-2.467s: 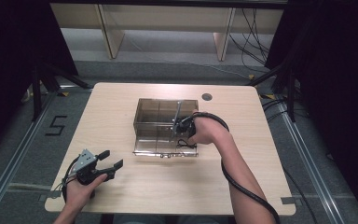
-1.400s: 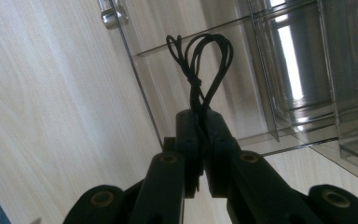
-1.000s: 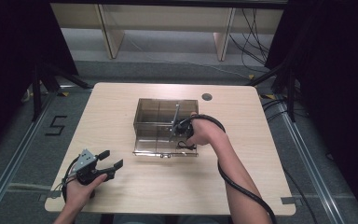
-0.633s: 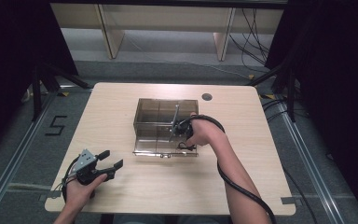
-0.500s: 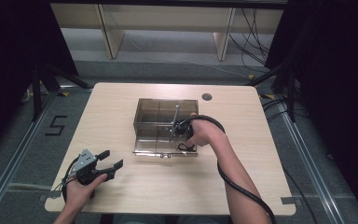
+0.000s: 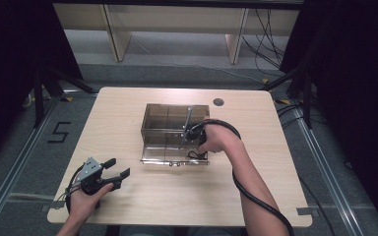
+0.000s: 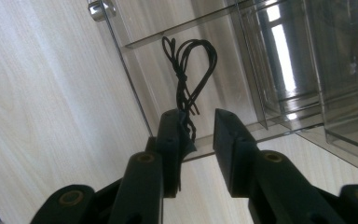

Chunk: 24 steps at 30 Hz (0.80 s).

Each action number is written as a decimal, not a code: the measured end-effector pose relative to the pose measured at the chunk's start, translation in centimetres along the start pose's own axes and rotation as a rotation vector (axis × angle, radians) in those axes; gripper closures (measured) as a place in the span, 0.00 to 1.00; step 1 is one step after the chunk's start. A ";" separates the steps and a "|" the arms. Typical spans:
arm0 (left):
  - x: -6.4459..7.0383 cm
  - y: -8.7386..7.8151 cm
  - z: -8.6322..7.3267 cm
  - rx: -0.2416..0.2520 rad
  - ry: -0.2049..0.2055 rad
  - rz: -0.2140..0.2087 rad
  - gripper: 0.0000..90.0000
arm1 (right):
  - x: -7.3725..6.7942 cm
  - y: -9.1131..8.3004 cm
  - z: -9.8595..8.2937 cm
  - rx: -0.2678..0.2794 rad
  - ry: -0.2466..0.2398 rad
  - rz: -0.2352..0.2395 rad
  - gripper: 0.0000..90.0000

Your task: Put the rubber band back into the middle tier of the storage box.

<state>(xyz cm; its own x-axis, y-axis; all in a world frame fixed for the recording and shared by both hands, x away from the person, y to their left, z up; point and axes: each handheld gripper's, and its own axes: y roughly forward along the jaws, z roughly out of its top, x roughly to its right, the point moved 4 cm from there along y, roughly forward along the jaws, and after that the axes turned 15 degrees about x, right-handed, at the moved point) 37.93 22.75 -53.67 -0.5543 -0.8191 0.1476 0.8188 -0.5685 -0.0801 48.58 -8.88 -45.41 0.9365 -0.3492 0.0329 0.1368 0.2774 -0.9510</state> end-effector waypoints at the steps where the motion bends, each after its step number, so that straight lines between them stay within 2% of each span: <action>1: 0.0 0.0 0.0 -0.001 0.001 0.001 0.28 | 0.1 -0.1 0.0 0.011 -0.018 0.004 0.79; 2: 0.0 0.0 0.0 -0.002 0.002 0.001 0.28 | -0.1 -0.3 -0.1 0.007 -0.006 -0.002 0.78; 3: 0.0 0.0 0.0 -0.002 0.001 0.001 0.28 | 0.0 -0.4 -0.1 0.013 -0.025 0.001 0.78; 5: 0.0 0.0 0.0 -0.006 0.002 0.004 0.28 | -0.3 -0.7 -0.2 0.009 0.001 -0.008 0.76; 8: 0.0 0.0 0.0 -0.003 0.006 -0.002 0.28 | -0.4 -0.9 -0.4 0.022 -0.017 0.001 0.73; 10: 0.0 0.0 0.0 -0.003 0.008 -0.002 0.28 | -0.6 -1.3 -0.6 0.000 -0.011 -0.014 0.73; 12: 0.0 0.0 0.0 -0.004 0.007 -0.002 0.28 | -0.7 -1.3 -0.8 0.022 0.004 -0.006 0.72; 13: 0.0 0.0 0.0 -0.004 0.008 -0.002 0.28 | -0.7 -1.5 -0.9 0.012 -0.009 -0.012 0.72; 14: 0.0 0.0 0.0 -0.004 0.008 -0.002 0.28 | -0.7 -1.4 -1.1 0.031 -0.008 -0.003 0.72; 15: 0.0 0.0 0.0 -0.004 0.009 -0.002 0.28 | -0.8 -1.7 -1.2 0.019 -0.007 -0.013 0.71; 18: 0.0 0.0 0.0 -0.004 0.008 -0.002 0.28 | -0.8 -1.9 -1.8 0.012 0.016 -0.012 0.71; 23: 0.0 0.0 0.0 -0.004 0.006 -0.001 0.28 | -0.7 -2.0 -2.8 0.008 0.017 -0.020 0.70; 24: 0.0 0.0 0.0 -0.004 0.006 -0.001 0.28 | -0.8 -2.0 -3.1 0.009 0.032 -0.023 0.70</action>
<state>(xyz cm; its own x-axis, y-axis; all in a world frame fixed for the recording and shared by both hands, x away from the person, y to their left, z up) 37.92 22.73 -53.67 -0.5564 -0.8188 0.1416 0.8175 -0.5699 -0.0834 46.56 -11.91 -44.44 0.9222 -0.3840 0.0447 0.1613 0.2771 -0.9472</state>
